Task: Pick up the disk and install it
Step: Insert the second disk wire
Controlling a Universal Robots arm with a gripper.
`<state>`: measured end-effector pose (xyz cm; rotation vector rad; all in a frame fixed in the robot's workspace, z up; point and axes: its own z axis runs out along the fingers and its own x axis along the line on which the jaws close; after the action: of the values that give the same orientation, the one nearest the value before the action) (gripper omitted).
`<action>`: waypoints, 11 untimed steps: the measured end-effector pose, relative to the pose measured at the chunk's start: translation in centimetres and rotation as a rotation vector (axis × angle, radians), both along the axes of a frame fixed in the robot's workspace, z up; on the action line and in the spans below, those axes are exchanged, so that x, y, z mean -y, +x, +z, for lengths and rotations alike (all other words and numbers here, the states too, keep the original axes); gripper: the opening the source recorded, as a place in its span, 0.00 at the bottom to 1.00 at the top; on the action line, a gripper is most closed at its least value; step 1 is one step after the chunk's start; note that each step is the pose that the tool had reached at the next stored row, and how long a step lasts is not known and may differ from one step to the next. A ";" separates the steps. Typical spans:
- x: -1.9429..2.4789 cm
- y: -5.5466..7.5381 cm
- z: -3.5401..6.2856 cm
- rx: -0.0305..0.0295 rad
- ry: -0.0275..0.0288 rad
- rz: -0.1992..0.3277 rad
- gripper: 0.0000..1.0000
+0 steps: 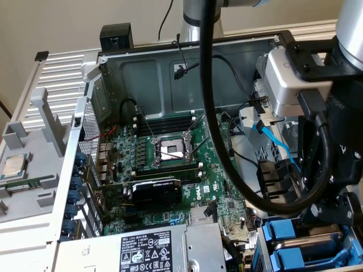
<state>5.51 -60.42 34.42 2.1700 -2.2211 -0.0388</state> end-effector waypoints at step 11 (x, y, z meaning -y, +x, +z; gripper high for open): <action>0.00 0.0 -0.13 0.0028 -0.0003 0.000 0.16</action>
<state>5.50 -60.42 34.28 2.1712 -2.2224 -0.0355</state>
